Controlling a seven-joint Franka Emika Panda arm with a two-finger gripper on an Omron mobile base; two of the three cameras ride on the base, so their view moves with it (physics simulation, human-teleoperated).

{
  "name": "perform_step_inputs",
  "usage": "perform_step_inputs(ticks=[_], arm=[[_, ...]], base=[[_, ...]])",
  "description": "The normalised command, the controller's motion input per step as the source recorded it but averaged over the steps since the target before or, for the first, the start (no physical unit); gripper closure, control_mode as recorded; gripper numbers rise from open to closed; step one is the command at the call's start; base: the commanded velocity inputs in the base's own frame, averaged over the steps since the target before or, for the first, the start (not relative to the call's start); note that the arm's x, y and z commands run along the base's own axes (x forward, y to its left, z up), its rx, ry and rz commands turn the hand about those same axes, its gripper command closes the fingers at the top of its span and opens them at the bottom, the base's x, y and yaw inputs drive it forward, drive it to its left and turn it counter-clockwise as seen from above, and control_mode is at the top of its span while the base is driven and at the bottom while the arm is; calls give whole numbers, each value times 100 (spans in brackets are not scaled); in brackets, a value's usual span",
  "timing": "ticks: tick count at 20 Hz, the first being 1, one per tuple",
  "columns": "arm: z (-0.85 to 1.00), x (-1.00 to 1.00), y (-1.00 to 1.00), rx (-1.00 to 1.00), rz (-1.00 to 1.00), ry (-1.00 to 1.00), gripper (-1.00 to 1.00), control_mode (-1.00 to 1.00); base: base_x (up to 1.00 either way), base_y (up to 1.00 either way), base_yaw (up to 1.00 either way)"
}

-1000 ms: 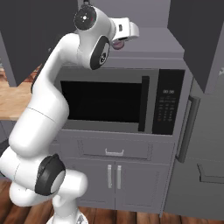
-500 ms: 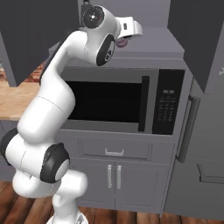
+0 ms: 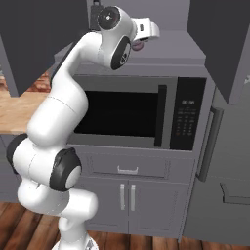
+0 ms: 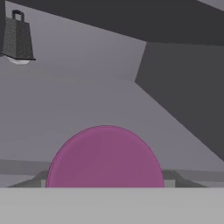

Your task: Pick the canned food and jam from the counter and place them in the cabinets closest to them.

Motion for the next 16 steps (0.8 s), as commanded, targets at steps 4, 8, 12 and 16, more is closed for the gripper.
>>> perform_step_inputs(ticks=[4,8,12,16], arm=[[-1,25,-4,0,1,0,100,-100],[-1,7,-1,0,1,0,100,-100],[-2,0,0,0,0,0,100,-100],[-15,3,0,0,0,-1,100,-100]], base=[[0,0,0],[0,0,0],[0,0,0],[0,0,0]])
